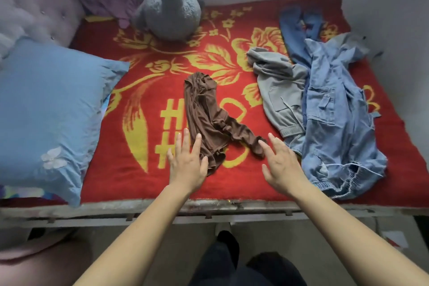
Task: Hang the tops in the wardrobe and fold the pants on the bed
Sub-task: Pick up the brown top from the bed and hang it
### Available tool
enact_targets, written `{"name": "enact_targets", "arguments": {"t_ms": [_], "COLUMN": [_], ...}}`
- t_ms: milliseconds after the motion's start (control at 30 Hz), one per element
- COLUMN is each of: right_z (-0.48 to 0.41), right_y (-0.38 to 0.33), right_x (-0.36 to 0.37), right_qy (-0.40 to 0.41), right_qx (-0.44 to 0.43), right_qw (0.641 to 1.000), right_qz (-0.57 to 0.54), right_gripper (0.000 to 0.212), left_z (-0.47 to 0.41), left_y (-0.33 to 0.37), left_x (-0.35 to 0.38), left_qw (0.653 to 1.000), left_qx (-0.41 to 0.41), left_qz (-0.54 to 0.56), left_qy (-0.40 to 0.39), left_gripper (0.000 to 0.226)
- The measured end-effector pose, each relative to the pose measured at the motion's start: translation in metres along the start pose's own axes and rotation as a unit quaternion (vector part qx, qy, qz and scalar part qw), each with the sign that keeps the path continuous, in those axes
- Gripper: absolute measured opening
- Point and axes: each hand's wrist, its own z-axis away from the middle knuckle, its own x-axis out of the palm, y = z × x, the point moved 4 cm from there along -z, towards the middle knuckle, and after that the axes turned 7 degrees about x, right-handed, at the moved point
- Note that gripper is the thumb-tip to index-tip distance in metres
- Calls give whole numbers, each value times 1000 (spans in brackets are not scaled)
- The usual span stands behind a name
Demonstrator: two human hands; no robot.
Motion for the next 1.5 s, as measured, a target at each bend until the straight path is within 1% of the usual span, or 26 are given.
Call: {"name": "enact_targets", "arguments": {"t_ms": [100, 200, 300, 433, 533, 600, 700, 767, 833, 867, 933, 967, 1000, 1067, 1100, 1133, 1167, 1200, 1233, 1267, 1300, 1333, 1367, 1400, 1433, 1500], "right_z": [-33, -88, -145, -205, -229, -234, -233, -229, -217, -212, -203, -201, -202, -210, -217, -225, -235, -245, -255, -264, -273, -281, -289, -295, -298, -297], "right_y": [8, 9, 8, 8, 16, 23, 30, 35, 40, 42, 43, 43, 42, 41, 42, 43, 42, 41, 39, 35, 29, 23, 16, 9, 2, -9], "right_x": [13, 50, 100, 179, 235, 261, 274, 276, 273, 270, 262, 260, 257, 248, 243, 239, 234, 229, 225, 222, 222, 224, 228, 235, 241, 255], "right_qy": [-11, -44, -63, -73, -100, -124, -130, -154, -179, -190, -217, -234, -252, -273, -273, -269, -256, -228, -188, -143, -108, -95, -104, -123, -144, -169], "right_qx": [0, -23, -46, -61, -68, -63, -45, -43, -56, -56, -54, -55, -52, -32, -17, 4, 23, 34, 40, 37, 25, 8, -8, -21, -31, -56], "right_qw": [1000, 998, 996, 994, 992, 990, 990, 987, 982, 979, 972, 965, 957, 944, 941, 940, 945, 954, 969, 983, 992, 995, 995, 992, 988, 984], "right_qz": [-8, -35, -53, -58, -28, -24, -31, -7, 34, 44, 77, 106, 137, 185, 200, 207, 204, 190, 157, 109, 61, 22, -8, -30, -39, -24], "right_gripper": [71, 77, 82, 88, 91, 90, 88, 83, 69, 59, 38, 31, 28, 34, 39, 44, 48, 51, 51, 51, 55, 63, 74, 83, 87, 80], "left_z": [-33, -73, -102, -128, -142, -146, -150, -153, -148, -143, -125, -113, -101, -78, -68, -61, -57, -57, -59, -65, -74, -85, -98, -111, -124, -153], "left_y": [-3, -16, -31, -48, -60, -64, -64, -63, -59, -55, -46, -41, -36, -34, -37, -43, -51, -59, -66, -74, -82, -89, -96, -102, -108, -116], "left_x": [18, 62, 120, 198, 248, 271, 288, 293, 299, 301, 308, 311, 313, 313, 313, 313, 311, 309, 306, 301, 293, 285, 276, 268, 263, 256], "left_qw": [1000, 997, 991, 985, 976, 972, 980, 984, 983, 979, 957, 938, 915, 862, 840, 826, 823, 831, 849, 874, 897, 916, 930, 939, 944, 945], "left_qx": [-14, -49, -82, -83, -98, -126, -139, -132, -133, -140, -160, -164, -162, -164, -166, -171, -178, -181, -186, -198, -214, -232, -242, -246, -246, -250], "left_qz": [7, 23, 34, 7, -7, 9, -16, -19, -13, -2, 43, 65, 79, 95, 103, 116, 129, 142, 159, 185, 212, 228, 230, 224, 215, 209], "left_qy": [-23, -55, -102, -152, -195, -200, -143, -118, -126, -149, -239, -299, -362, -470, -506, -524, -524, -506, -468, -404, -324, -235, -155, -91, -44, 12], "left_gripper": [70, 71, 72, 77, 81, 84, 73, 60, 39, 32, 29, 29, 30, 30, 29, 27, 26, 25, 24, 23, 22, 22, 23, 25, 31, 48]}}
